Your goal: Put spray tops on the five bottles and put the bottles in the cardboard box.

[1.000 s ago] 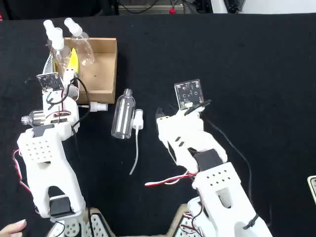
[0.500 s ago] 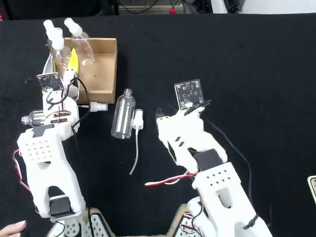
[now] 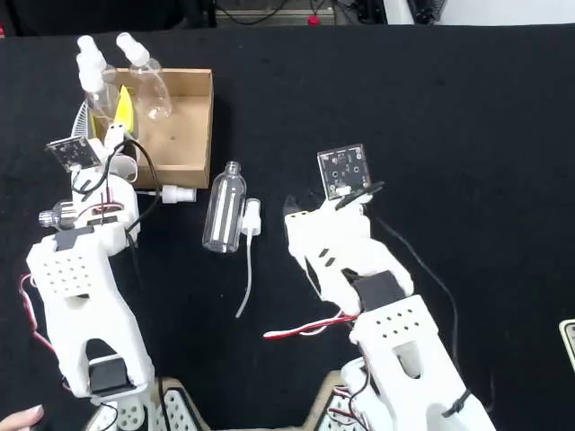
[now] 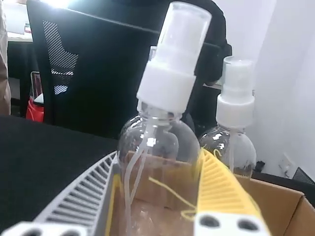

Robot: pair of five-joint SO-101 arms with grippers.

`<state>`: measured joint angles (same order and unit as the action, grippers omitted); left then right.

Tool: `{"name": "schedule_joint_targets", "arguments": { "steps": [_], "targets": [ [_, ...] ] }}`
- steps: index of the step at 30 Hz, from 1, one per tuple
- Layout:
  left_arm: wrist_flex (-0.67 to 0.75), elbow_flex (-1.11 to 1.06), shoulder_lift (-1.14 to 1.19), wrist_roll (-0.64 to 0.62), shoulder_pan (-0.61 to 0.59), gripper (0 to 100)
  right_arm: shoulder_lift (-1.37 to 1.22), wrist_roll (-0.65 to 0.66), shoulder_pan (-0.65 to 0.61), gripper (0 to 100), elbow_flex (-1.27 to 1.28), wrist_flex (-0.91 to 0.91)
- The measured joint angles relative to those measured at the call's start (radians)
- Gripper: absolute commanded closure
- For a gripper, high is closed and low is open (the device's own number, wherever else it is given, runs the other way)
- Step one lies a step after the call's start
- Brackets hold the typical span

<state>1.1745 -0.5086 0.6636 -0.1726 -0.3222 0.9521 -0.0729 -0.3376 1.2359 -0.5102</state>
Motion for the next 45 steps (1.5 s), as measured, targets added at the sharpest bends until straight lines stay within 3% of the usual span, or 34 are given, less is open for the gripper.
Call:
{"name": "schedule_joint_targets", "arguments": {
  "steps": [7, 45],
  "targets": [
    [0.002, -0.011, 0.0, -0.002, -0.005, 74, 0.0, 0.0, 0.0, 90.0, 0.0, 0.0],
    [0.005, 0.02, 0.069, 0.021, -0.008, 76, 0.0, 0.0, 0.0, 90.0, 0.0, 0.003]
  ]
}}
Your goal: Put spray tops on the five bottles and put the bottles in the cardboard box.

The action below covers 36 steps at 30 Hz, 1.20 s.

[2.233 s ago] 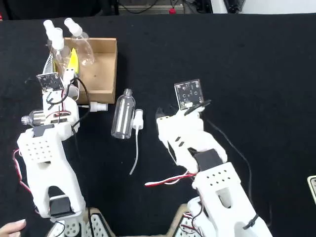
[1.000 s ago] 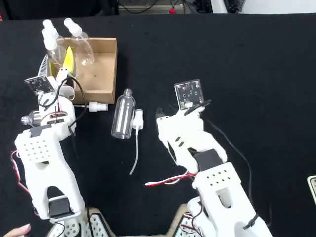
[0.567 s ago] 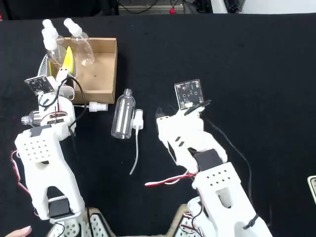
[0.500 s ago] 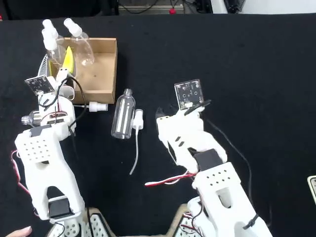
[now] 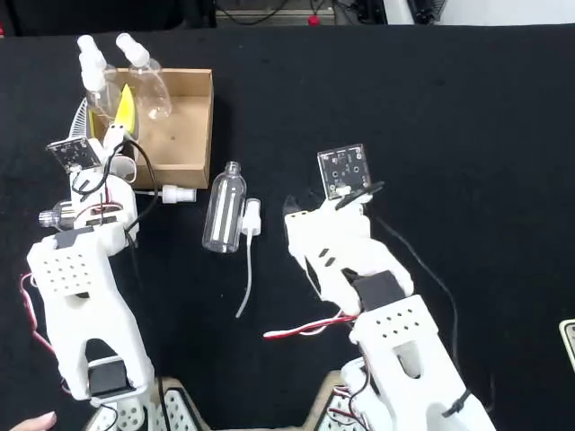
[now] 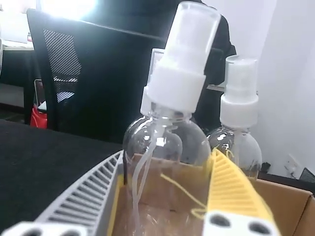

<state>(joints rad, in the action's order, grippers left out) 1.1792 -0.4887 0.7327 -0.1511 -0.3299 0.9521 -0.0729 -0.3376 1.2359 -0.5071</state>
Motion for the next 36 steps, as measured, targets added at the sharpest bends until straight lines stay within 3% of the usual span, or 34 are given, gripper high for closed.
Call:
{"name": "schedule_joint_targets", "arguments": {
  "steps": [18, 23, 36],
  "targets": [
    [0.0, 0.0, 0.0, 0.009, 0.0, 76, 0.0, 0.0, 0.0, 90.0, 0.0, 0.0],
    [0.0, 0.0, 0.002, 0.009, 0.0, 67, 0.0, 0.0, 0.0, 90.0, 0.0, 0.0],
    [-0.066, 0.002, 0.005, -0.006, -0.003, 71, 0.0, 0.0, 0.0, 90.0, 0.0, 0.0]
  ]
}}
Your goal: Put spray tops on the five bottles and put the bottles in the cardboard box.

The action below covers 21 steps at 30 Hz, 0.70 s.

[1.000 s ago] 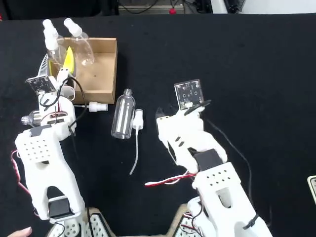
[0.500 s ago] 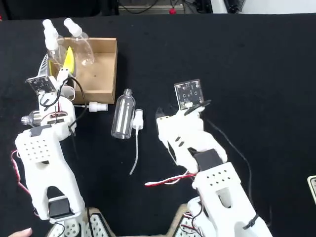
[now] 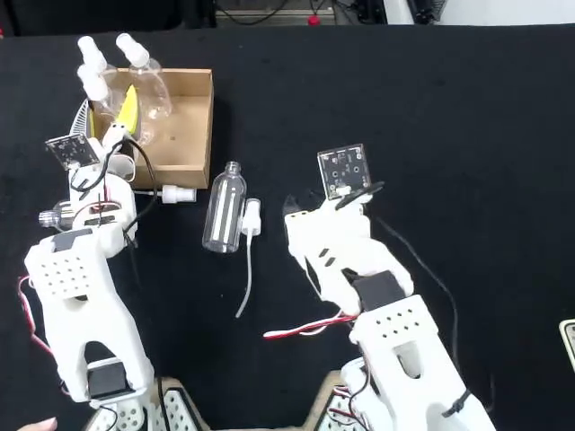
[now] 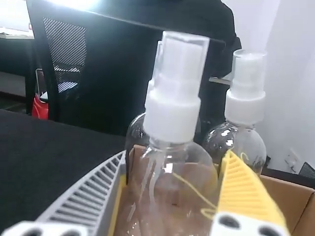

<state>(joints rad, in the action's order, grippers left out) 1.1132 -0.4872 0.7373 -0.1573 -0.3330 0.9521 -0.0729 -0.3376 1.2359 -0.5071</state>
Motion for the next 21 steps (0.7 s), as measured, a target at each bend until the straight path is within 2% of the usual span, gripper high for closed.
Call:
{"name": "schedule_joint_targets", "arguments": {
  "steps": [21],
  "targets": [
    [-0.012, 0.0, -0.025, 0.046, 0.011, 71, 0.0, 0.0, 0.0, 90.0, 0.0, 0.0]
  ]
}}
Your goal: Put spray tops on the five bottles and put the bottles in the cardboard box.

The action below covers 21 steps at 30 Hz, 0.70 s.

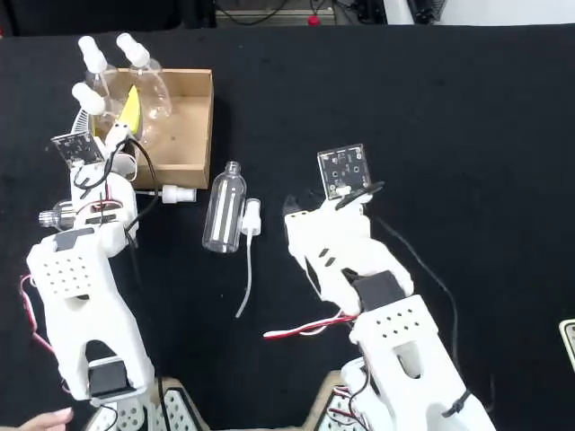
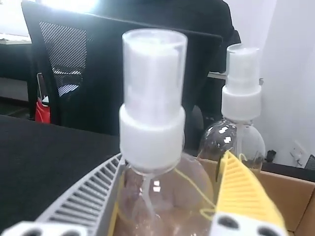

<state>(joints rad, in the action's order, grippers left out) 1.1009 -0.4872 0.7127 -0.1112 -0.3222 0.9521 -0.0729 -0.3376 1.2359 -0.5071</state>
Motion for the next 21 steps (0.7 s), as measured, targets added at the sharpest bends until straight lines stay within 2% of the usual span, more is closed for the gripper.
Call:
{"name": "schedule_joint_targets", "arguments": {
  "steps": [10, 15, 21],
  "targets": [
    [-0.103, -0.002, -0.054, 0.0, 0.008, 71, 0.0, 0.0, 0.0, 90.0, 0.0, 0.0],
    [-0.107, -0.002, -0.055, 0.0, 0.009, 71, 0.0, 0.0, 0.0, 90.0, 0.0, 0.0],
    [-0.109, 0.012, -0.052, 0.058, 0.026, 71, 0.0, 0.0, 0.0, 90.0, 0.0, 0.0]
  ]
}}
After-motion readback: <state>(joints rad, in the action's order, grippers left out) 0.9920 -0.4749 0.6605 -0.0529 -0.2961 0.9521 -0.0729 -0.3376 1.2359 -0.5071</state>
